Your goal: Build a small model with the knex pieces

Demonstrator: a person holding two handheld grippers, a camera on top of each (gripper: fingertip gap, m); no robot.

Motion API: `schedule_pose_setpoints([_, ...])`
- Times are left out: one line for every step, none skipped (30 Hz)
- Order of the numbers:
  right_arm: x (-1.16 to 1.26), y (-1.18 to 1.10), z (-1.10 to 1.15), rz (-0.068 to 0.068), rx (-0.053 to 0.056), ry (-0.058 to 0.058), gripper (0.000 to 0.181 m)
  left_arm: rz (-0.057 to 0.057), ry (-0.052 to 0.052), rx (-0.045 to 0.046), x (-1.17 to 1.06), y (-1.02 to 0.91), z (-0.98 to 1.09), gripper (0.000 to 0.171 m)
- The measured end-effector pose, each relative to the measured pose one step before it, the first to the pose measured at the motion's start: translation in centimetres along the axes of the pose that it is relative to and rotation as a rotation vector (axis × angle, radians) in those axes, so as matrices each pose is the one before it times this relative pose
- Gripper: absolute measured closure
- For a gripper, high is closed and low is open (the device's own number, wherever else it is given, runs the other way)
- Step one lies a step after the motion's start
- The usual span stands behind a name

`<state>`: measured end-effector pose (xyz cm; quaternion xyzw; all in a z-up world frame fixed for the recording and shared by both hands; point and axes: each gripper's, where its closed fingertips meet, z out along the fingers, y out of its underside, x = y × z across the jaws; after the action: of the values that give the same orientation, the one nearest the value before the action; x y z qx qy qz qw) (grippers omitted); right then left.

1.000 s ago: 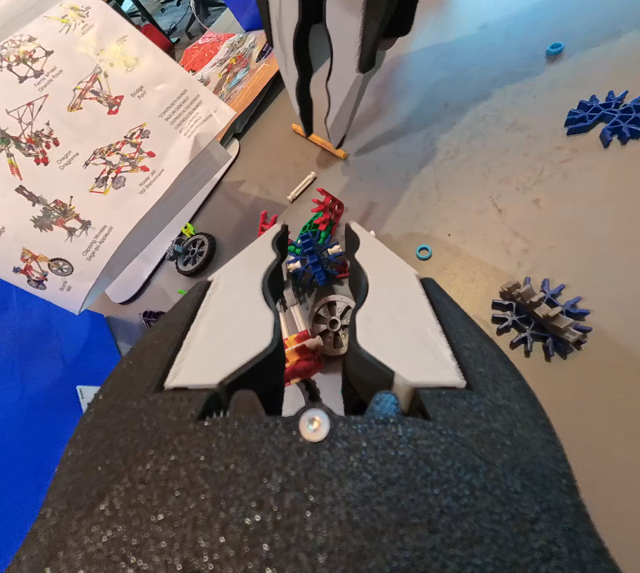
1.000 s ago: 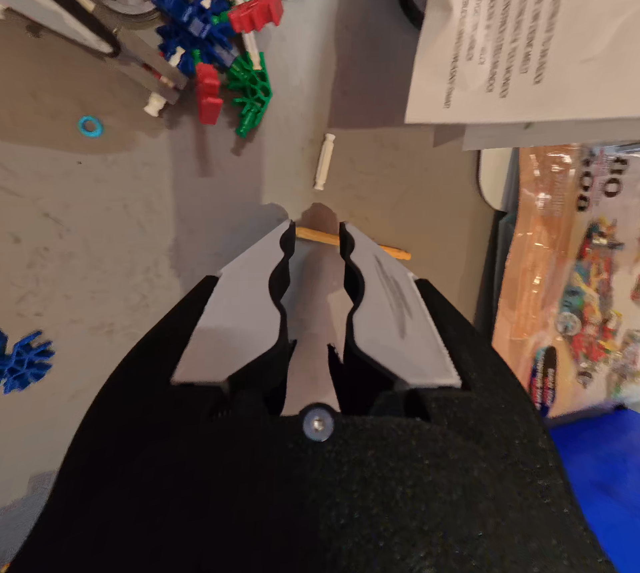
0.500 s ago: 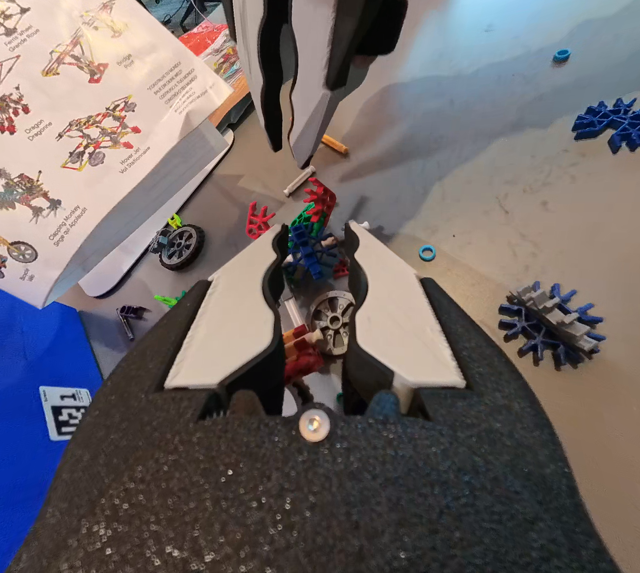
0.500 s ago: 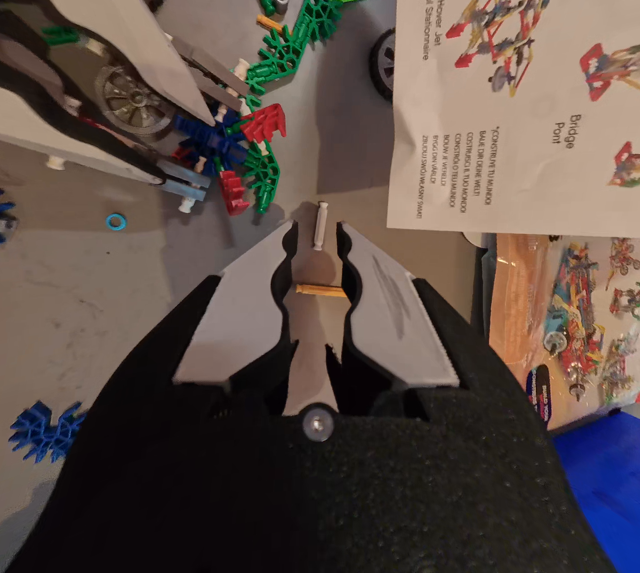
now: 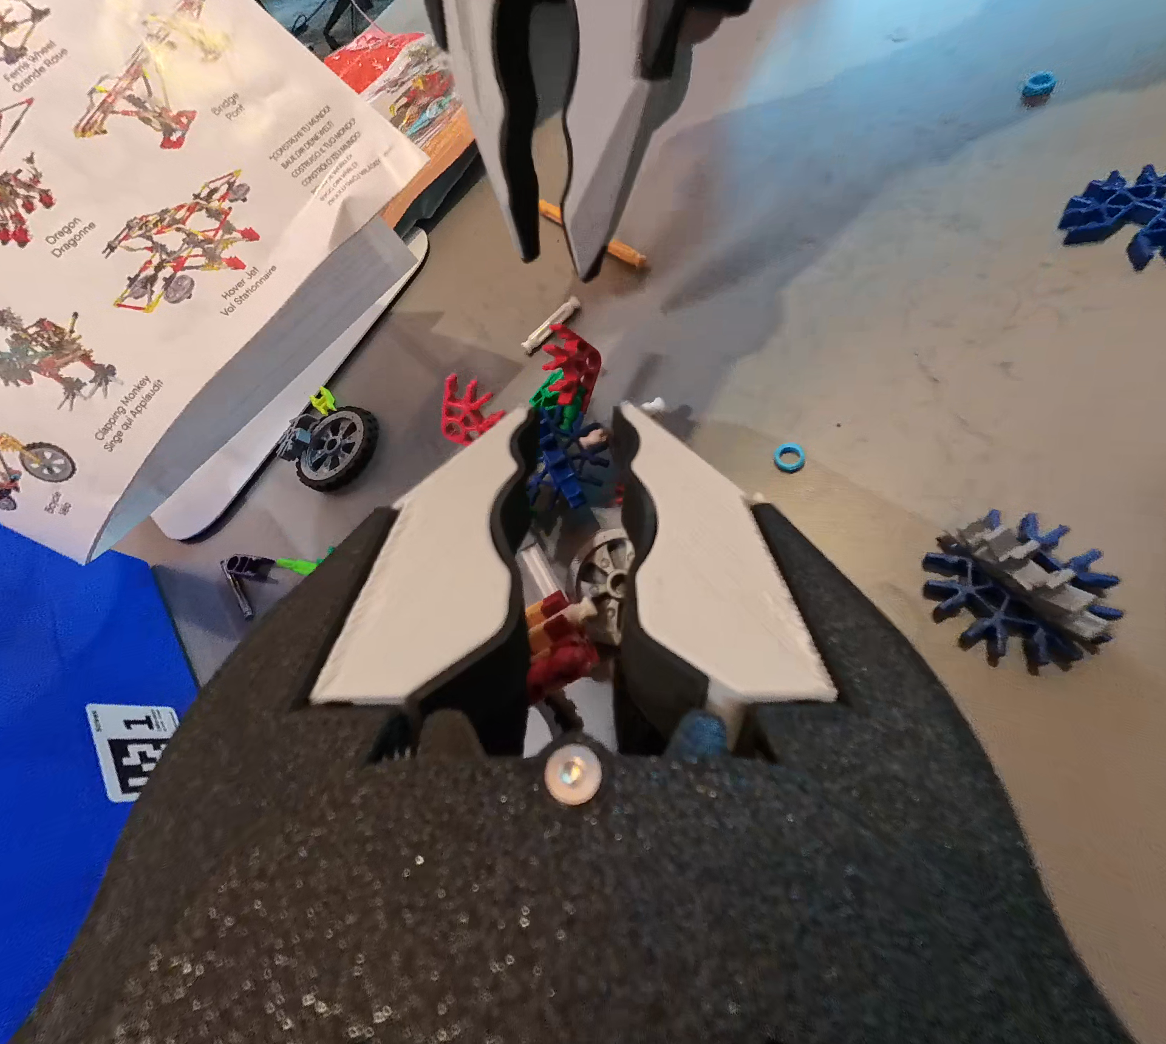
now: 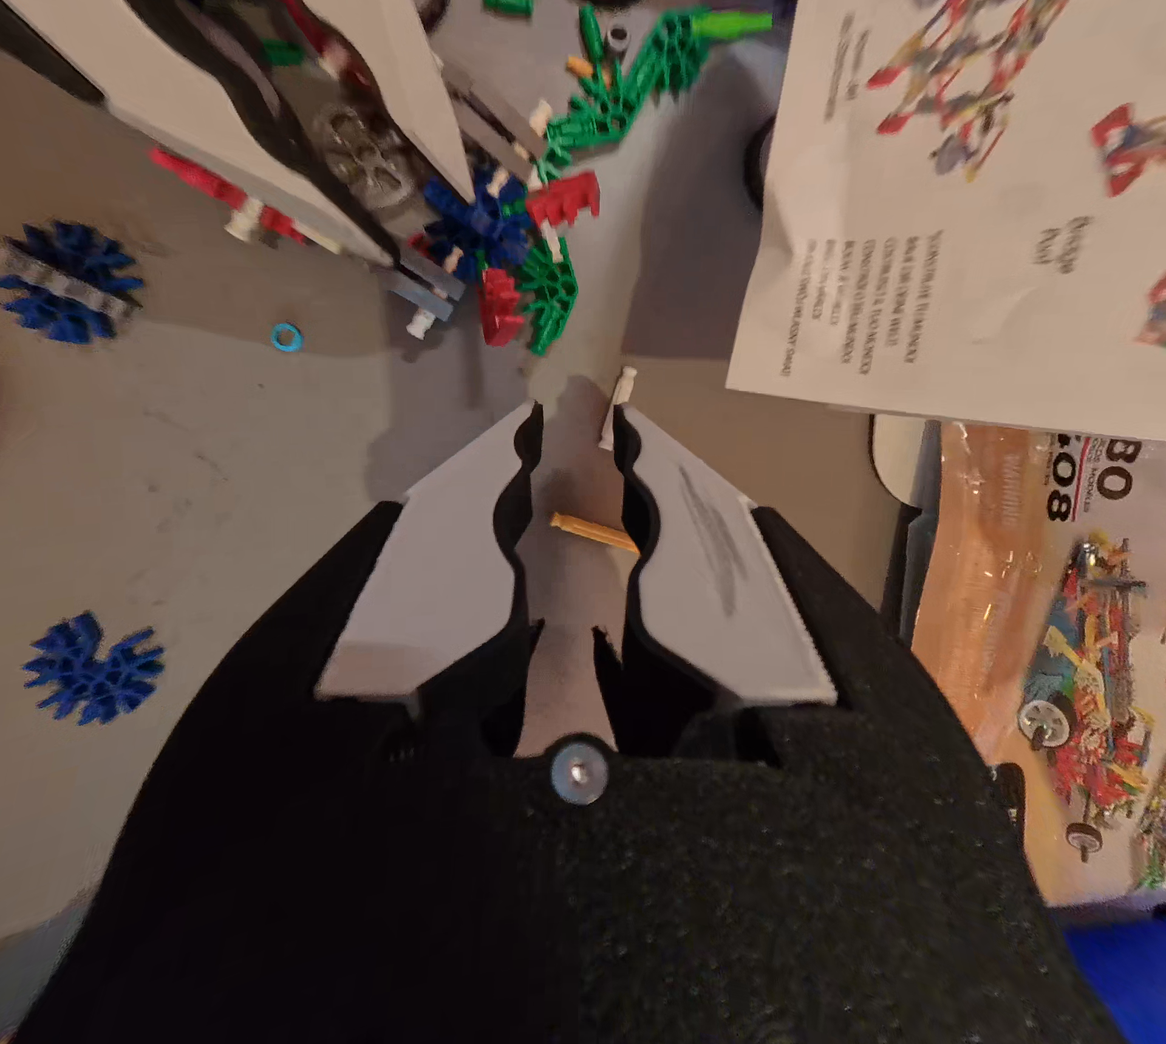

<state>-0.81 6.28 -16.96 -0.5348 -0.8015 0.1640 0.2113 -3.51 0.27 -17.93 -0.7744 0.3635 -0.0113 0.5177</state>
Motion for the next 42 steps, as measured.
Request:
schedule_pose_setpoints([0.179,0.536,0.536,-0.0038,-0.0212,0.0074,0.159,0.0032,-0.0020,-0.00503,-0.092,0.041,0.027,0.151])
schedule_pose_setpoints([0.213,0.360,0.436,0.0077,-0.0098,0.0054,0.159,-0.0036,-0.0043,-0.00333,-0.135,-0.025,-0.014,0.150])
schedule_pose_setpoints([0.233,0.229,0.342,0.0112,-0.0016,0.0047,0.159,-0.0037,-0.0022,-0.00234,-0.111,-0.018,-0.017,0.149])
schedule_pose_setpoints([0.231,0.181,0.304,0.0123,-0.0006,0.0027,0.159,-0.0028,-0.0003,-0.00291,-0.032,-0.044,-0.051,0.149])
schedule_pose_setpoints([0.280,0.205,0.304,0.0110,-0.0025,0.0048,0.159,-0.0044,-0.0049,-0.00744,-0.206,0.038,-0.002,0.148])
schedule_pose_setpoints([0.222,0.216,0.311,0.0089,-0.0050,0.0036,0.159,-0.0085,-0.0050,-0.01409,-0.160,0.144,0.017,0.148])
schedule_pose_setpoints([0.077,0.249,0.362,0.0068,-0.0093,-0.0031,0.159,-0.0165,0.0070,-0.01575,-0.065,0.150,0.036,0.148])
schedule_pose_setpoints([-0.022,0.201,0.319,0.0006,-0.0077,-0.0057,0.159,-0.0232,0.0048,-0.00834,-0.100,0.024,0.006,0.149])
schedule_pose_setpoints([-0.104,0.036,0.203,-0.0002,0.0005,-0.0102,0.160,-0.0156,0.0002,-0.01854,-0.129,0.226,0.067,0.150])
schedule_pose_setpoints([-0.232,-0.074,0.158,0.0047,0.0085,-0.0192,0.164,-0.0073,0.0022,-0.02876,-0.090,0.443,0.188,0.152])
schedule_pose_setpoints([-0.212,-0.089,0.098,0.0058,0.0098,-0.0187,0.168,-0.0047,0.0094,-0.03562,0.027,0.589,0.243,0.154])
schedule_pose_setpoints([-0.140,-0.050,0.041,0.0030,0.0075,-0.0132,0.171,-0.0017,0.0117,-0.02100,0.022,0.384,0.219,0.156])
schedule_pose_setpoints([-0.138,-0.062,0.031,0.0008,0.0069,-0.0108,0.174,-0.0044,0.0013,-0.00004,-0.028,0.119,0.137,0.159])
schedule_pose_setpoints([-0.056,-0.018,0.002,-0.0025,0.0055,-0.0022,0.175,-0.0039,0.0002,0.00003,-0.057,0.039,0.090,0.161])
schedule_pose_setpoints([-0.015,0.018,-0.024,-0.0004,0.0037,-0.0016,0.175,0.0031,0.0037,-0.00374,-0.013,0.013,0.043,0.161])
schedule_pose_setpoints([-0.018,-0.002,-0.008,0.0032,0.0037,-0.0036,0.175,0.0088,0.0046,-0.00423,0.005,-0.009,0.005,0.161])
schedule_pose_setpoints([-0.028,-0.016,-0.021,-0.0050,0.0035,-0.0019,0.175,0.0150,0.0026,-0.00188,0.037,-0.010,-0.017,0.162])
schedule_pose_setpoints([-0.092,-0.021,-0.047,-0.0103,0.0036,-0.0045,0.175,0.0238,0.0070,0.00040,0.153,-0.042,-0.058,0.162])
schedule_pose_setpoints([-0.274,-0.087,-0.063,-0.0082,0.0066,-0.0143,0.176,0.0295,0.0164,0.00201,0.331,-0.093,-0.042,0.162])
schedule_pose_setpoints([-0.398,-0.139,-0.072,-0.0091,0.0085,-0.0217,0.176,0.0365,0.0238,0.00538,0.500,-0.139,-0.066,0.162])
schedule_pose_setpoints([-0.177,-0.108,-0.083,-0.0123,0.0060,-0.0073,0.176,0.0317,0.0204,0.00245,0.416,-0.146,-0.052,0.162])
schedule_pose_setpoints([-0.003,-0.046,-0.153,-0.0062,0.0000,0.0025,0.176,0.0263,0.0164,0.00269,0.301,-0.125,-0.002,0.162])
schedule_pose_setpoints([-0.099,-0.086,-0.204,-0.0068,0.0021,-0.0035,0.176,0.0159,0.0106,0.00039,0.092,-0.062,0.021,0.162])
schedule_pose_setpoints([-0.242,-0.216,-0.289,-0.0153,0.0110,-0.0085,0.176,0.0223,0.0133,0.00383,0.124,-0.061,0.016,0.162])
schedule_pose_setpoints([-0.380,-0.323,-0.345,-0.0256,0.0183,-0.0117,0.175,0.0267,0.0169,0.00607,0.209,-0.105,0.039,0.162])
schedule_pose_setpoints([-0.488,-0.378,-0.342,-0.0316,0.0217,-0.0157,0.176,0.0169,0.0135,0.00273,0.122,-0.066,0.020,0.162])
schedule_pose_setpoints([-0.432,-0.261,-0.292,-0.0169,0.0122,-0.0169,0.176,0.0044,0.0136,0.00009,0.112,-0.043,0.040,0.162])
schedule_pose_setpoints([-0.337,-0.159,-0.205,-0.0162,0.0036,-0.0099,0.175,0.0072,0.0179,0.00397,0.115,-0.073,0.014,0.162])
schedule_pose_setpoints([-0.295,-0.113,-0.171,-0.0281,0.0020,-0.0042,0.175,0.0128,0.0242,0.00705,0.245,-0.114,0.004,0.162])
schedule_pose_setpoints([-0.438,-0.110,-0.129,-0.0219,0.0034,-0.0151,0.175,0.0031,0.0201,0.00563,0.170,-0.112,0.043,0.162])
schedule_pose_setpoints([-0.453,-0.140,-0.051,-0.0104,0.0050,-0.0209,0.175,-0.0106,0.0185,0.00233,0.098,-0.089,0.037,0.162])
schedule_pose_setpoints([-0.435,-0.140,0.001,-0.0123,0.0042,-0.0176,0.175,0.0015,0.0225,0.00549,0.224,-0.123,0.031,0.162])
schedule_pose_setpoints([-0.474,-0.080,0.062,-0.0140,-0.0020,-0.0196,0.175,0.0106,0.0227,0.00587,0.271,-0.163,0.036,0.162])
schedule_pose_setpoints([-0.369,-0.090,0.110,-0.0158,-0.0036,-0.0106,0.175,0.0102,0.0173,0.00458,0.217,-0.175,0.067,0.162])
schedule_pose_setpoints([-0.100,0.001,0.121,-0.0075,-0.0095,0.0002,0.175,0.0120,0.0115,0.00203,0.160,-0.122,0.061,0.162])
schedule_pose_setpoints([-0.016,0.111,0.109,-0.0025,-0.0147,0.0035,0.175,0.0166,0.0097,0.00266,0.136,-0.104,0.037,0.162])
schedule_pose_setpoints([-0.045,0.106,0.101,-0.0051,-0.0115,0.0012,0.175,0.0084,0.0082,0.00239,0.079,-0.102,0.018,0.162])
schedule_pose_setpoints([-0.069,-0.030,0.092,-0.0043,-0.0043,-0.0020,0.175,-0.0041,0.0053,-0.00056,0.016,-0.025,0.038,0.162])
schedule_pose_setpoints([-0.044,0.017,0.052,-0.0014,-0.0051,0.0003,0.175,0.0023,0.0043,0.00006,0.030,-0.043,0.065,0.162])
schedule_pose_setpoints([-0.015,0.007,0.023,-0.0010,-0.0048,0.0013,0.175,0.0088,-0.0015,0.00086,-0.006,-0.013,0.019,0.162])
schedule_pose_setpoints([-0.011,-0.033,0.007,-0.0015,-0.0017,0.0015,0.175,0.0062,-0.0018,0.00210,0.018,-0.025,0.047,0.161])
schedule_pose_setpoints([-0.008,-0.014,0.020,-0.0013,-0.0016,0.0007,0.175,0.0080,-0.0045,0.00083,-0.002,0.002,0.029,0.161])
